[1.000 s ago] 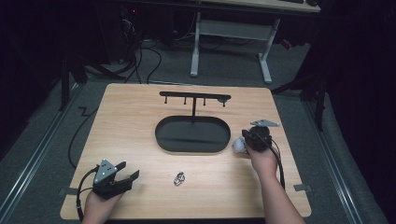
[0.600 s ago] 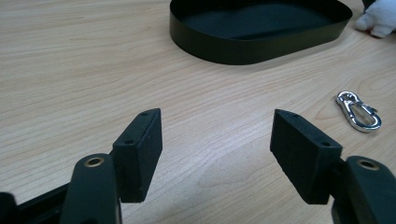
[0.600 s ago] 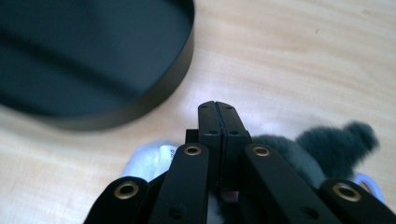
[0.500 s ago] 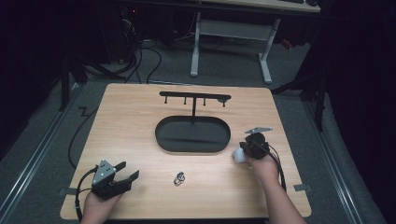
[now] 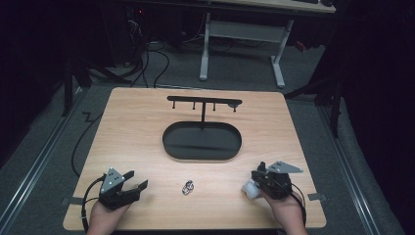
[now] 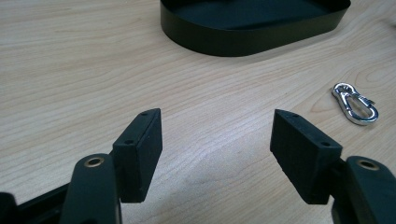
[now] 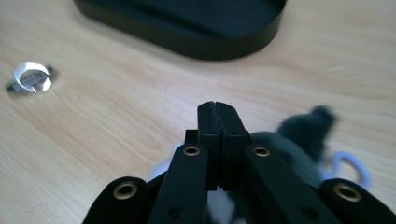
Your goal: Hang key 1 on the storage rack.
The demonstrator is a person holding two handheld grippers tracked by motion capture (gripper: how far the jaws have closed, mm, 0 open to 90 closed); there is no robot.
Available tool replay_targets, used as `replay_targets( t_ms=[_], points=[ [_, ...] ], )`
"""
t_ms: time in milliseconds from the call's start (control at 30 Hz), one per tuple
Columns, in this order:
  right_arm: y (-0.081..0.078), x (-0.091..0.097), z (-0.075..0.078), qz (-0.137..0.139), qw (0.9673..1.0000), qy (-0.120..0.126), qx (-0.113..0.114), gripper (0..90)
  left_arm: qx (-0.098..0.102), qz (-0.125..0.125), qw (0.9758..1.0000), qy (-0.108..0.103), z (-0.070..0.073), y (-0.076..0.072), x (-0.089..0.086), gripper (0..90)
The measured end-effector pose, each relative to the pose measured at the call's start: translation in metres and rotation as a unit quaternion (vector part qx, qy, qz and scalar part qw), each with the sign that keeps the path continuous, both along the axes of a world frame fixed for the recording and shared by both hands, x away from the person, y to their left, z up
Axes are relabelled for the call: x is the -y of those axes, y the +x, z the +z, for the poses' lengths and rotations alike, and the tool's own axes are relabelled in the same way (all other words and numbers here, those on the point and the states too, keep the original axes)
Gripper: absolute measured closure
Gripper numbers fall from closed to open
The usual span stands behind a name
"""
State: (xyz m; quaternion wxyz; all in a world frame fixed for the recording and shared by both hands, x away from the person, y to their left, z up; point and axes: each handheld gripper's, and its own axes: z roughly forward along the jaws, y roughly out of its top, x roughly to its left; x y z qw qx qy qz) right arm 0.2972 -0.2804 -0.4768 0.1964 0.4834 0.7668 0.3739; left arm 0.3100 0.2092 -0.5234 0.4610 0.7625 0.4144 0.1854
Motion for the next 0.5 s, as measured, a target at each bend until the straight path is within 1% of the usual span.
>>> replay_targets(
  t_ms=[33, 67, 100, 133, 167, 200, 233, 267, 300, 367, 433, 500],
  points=[
    [-0.009, 0.005, 0.004, -0.014, 0.9997, 0.005, 0.017, 90.0, 0.001, 0.001, 1.0000, -0.001, 0.000, 0.000, 0.000, 34.9],
    [-0.016, 0.011, 0.006, -0.024, 0.9994, 0.008, 0.025, 90.0, 0.002, 0.000, 1.0000, 0.000, 0.000, -0.001, 0.000, 34.9],
    [-0.022, 0.018, 0.005, -0.035, 0.9989, 0.006, 0.030, 90.0, 0.002, 0.000, 1.0000, 0.000, 0.000, -0.001, 0.000, 34.9],
    [-0.028, 0.023, 0.003, -0.053, 0.9982, 0.004, 0.028, 90.0, 0.002, 0.001, 1.0000, 0.001, 0.000, -0.001, 0.000, 34.8],
    [-0.032, 0.030, -0.001, -0.065, 0.9974, -0.008, 0.028, 90.0, 0.000, 0.001, 1.0000, 0.000, 0.000, -0.001, 0.000, 34.9],
    [-0.036, 0.036, -0.006, -0.074, 0.9968, -0.016, 0.023, 90.0, -0.001, 0.001, 1.0000, 0.000, 0.000, -0.001, 0.000, 34.9],
    [-0.039, 0.040, -0.010, -0.084, 0.9963, -0.015, 0.015, 90.0, -0.001, 0.001, 1.0000, -0.001, 0.000, 0.000, 0.000, 34.8],
    [-0.039, 0.040, -0.010, -0.084, 0.9963, -0.015, 0.015, 90.0, -0.001, 0.001, 1.0000, -0.001, 0.000, 0.000, 0.000, 34.8],
    [-0.043, 0.048, -0.021, -0.097, 0.9950, -0.022, -0.007, 90.0, 0.002, 0.002, 1.0000, -0.002, 0.001, -0.001, 0.000, 34.9],
    [-0.044, 0.051, -0.029, -0.108, 0.9933, -0.032, -0.027, 90.0, 0.004, 0.002, 1.0000, -0.002, 0.002, -0.001, 0.000, 34.8],
    [-0.041, 0.053, -0.033, -0.110, 0.9928, -0.031, -0.036, 90.0, 0.006, 0.002, 1.0000, -0.001, 0.003, -0.002, 0.000, 34.9],
    [-0.034, 0.053, -0.032, -0.111, 0.9925, -0.037, -0.036, 90.0, 0.004, 0.003, 1.0000, -0.002, 0.002, -0.001, -0.001, 34.9]
  ],
)
